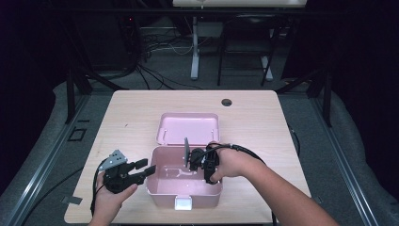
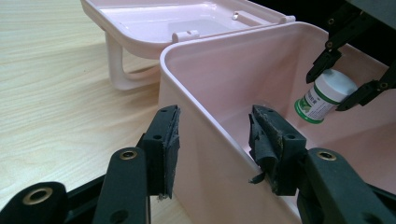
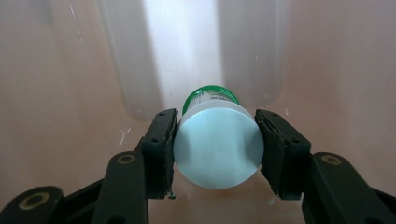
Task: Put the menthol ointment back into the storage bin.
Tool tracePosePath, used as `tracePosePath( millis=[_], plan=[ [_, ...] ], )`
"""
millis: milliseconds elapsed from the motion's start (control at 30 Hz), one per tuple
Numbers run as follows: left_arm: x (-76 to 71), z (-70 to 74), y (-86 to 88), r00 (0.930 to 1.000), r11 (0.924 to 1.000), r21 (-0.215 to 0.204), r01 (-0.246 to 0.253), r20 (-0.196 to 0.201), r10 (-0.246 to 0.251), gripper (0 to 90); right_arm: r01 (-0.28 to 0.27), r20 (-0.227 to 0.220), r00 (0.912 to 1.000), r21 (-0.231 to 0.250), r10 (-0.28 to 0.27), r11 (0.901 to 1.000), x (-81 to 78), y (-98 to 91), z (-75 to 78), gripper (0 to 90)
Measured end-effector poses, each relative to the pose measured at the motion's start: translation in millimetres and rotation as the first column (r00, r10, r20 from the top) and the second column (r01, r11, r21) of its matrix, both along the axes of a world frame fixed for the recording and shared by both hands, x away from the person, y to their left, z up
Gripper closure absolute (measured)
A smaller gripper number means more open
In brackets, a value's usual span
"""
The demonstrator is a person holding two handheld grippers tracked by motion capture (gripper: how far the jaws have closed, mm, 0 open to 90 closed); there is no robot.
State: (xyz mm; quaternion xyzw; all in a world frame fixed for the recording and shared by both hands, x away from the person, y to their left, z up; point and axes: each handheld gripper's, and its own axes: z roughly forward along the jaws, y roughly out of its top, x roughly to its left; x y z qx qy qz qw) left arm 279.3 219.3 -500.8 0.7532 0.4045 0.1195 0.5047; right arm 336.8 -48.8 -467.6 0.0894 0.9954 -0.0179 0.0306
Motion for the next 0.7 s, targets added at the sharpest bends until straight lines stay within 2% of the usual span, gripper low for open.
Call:
tracePosePath(
  millis=[133, 700],
  plan=[
    [0.4, -0.2, 0.0, 1.0000, 1.0000, 0.001, 0.002, 0.003, -0.002, 52.6, -0.010, 0.000, 0.9999, -0.002, 0.010, 0.9999, -0.2, 0.1, -3.1, 50.3],
    [0.3, -0.4, -0.4, 1.0000, 1.0000, -0.001, 0.002, 0.002, -0.002, 52.6, 0.005, 0.003, 1.0000, -0.013, -0.005, 0.9999, 1.6, 1.0, -7.6, 50.3]
  ],
)
